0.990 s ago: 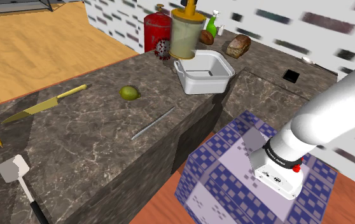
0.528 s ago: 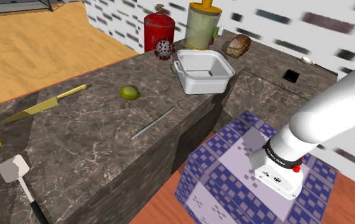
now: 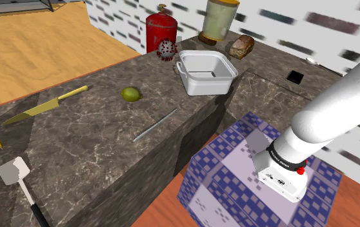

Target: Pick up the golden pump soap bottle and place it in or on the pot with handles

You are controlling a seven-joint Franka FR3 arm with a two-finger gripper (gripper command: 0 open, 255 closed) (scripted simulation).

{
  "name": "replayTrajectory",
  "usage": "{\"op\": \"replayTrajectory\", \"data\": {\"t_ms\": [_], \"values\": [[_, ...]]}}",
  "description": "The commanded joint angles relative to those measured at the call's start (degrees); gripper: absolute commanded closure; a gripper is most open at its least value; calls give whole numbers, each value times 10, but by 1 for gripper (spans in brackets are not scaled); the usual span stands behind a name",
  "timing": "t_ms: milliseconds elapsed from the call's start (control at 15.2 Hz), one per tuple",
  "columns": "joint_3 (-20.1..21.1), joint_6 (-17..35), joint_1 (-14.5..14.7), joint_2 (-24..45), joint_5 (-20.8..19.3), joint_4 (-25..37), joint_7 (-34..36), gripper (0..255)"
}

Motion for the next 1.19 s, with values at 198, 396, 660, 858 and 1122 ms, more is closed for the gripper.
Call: {"op": "replayTrajectory", "data": {"t_ms": [198,396,660,858,1122], "values": [[-10,27,-8,0,2,-28,-21,255],[-9,52,-8,-9,2,-62,-23,255],[-9,85,-8,-19,2,-105,-25,255],[-9,109,-8,-24,3,-134,-27,255],[-9,140,-7,-29,3,-171,-29,255]]}}
